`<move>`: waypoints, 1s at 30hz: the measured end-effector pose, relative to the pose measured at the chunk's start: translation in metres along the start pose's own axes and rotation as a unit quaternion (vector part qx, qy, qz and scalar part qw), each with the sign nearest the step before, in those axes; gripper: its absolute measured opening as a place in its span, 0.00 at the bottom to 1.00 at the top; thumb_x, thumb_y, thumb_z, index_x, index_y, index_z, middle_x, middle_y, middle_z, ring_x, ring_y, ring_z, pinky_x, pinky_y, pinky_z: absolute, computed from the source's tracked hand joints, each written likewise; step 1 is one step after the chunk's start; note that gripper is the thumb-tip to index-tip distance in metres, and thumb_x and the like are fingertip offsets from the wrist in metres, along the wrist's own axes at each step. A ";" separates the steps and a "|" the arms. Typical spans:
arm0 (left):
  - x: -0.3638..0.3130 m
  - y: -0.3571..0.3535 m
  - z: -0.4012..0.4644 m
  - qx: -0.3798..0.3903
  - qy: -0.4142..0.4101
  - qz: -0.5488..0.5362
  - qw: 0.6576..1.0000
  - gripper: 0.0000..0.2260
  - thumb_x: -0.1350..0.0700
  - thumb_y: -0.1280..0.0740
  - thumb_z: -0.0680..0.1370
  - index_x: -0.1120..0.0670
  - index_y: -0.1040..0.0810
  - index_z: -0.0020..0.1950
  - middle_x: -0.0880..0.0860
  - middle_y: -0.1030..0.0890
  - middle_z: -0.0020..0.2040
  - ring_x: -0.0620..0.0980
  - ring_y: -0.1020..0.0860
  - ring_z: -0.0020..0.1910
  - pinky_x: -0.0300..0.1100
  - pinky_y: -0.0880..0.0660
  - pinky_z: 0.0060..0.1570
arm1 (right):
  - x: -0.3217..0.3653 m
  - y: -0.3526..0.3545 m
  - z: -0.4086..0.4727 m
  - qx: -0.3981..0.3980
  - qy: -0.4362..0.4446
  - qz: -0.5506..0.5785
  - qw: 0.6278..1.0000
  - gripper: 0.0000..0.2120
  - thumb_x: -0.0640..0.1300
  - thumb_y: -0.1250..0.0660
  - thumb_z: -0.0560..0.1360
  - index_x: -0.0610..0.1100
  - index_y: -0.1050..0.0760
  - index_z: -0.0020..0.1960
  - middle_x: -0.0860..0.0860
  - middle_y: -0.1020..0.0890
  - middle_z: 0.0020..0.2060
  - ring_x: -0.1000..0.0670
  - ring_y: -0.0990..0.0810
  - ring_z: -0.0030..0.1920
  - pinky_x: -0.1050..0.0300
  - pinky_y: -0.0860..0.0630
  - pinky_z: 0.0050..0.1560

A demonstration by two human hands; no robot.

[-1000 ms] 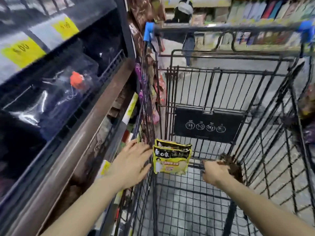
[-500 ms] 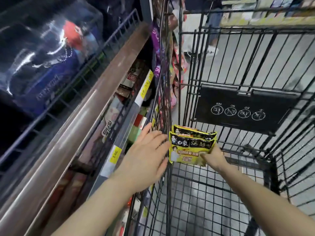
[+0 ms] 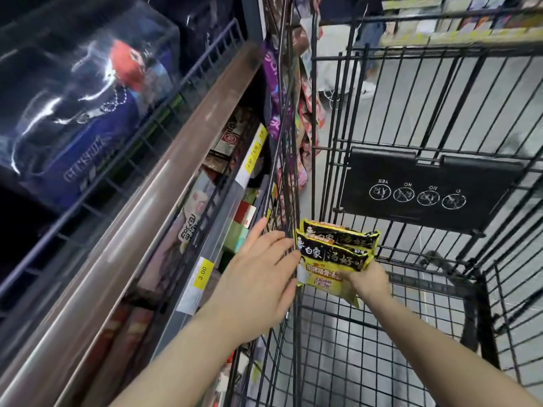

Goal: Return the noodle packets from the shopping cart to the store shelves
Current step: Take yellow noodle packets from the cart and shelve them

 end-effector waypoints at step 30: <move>-0.028 -0.112 0.098 0.207 0.148 -0.070 0.965 0.24 0.53 0.40 0.78 0.59 0.39 0.72 0.60 0.37 0.72 0.57 0.37 0.72 0.48 0.40 0.70 | 0.032 0.212 -0.108 -0.016 0.062 0.182 0.981 0.06 0.40 0.28 0.70 0.40 0.24 0.43 0.47 0.15 0.39 0.50 0.16 0.39 0.59 0.24 0.36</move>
Point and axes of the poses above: each hand's wrist, its own z-axis towards the middle knuckle, its own y-axis out of the back of the hand, x = y × z, the point moved 5 cm from there along z, towards the middle knuckle
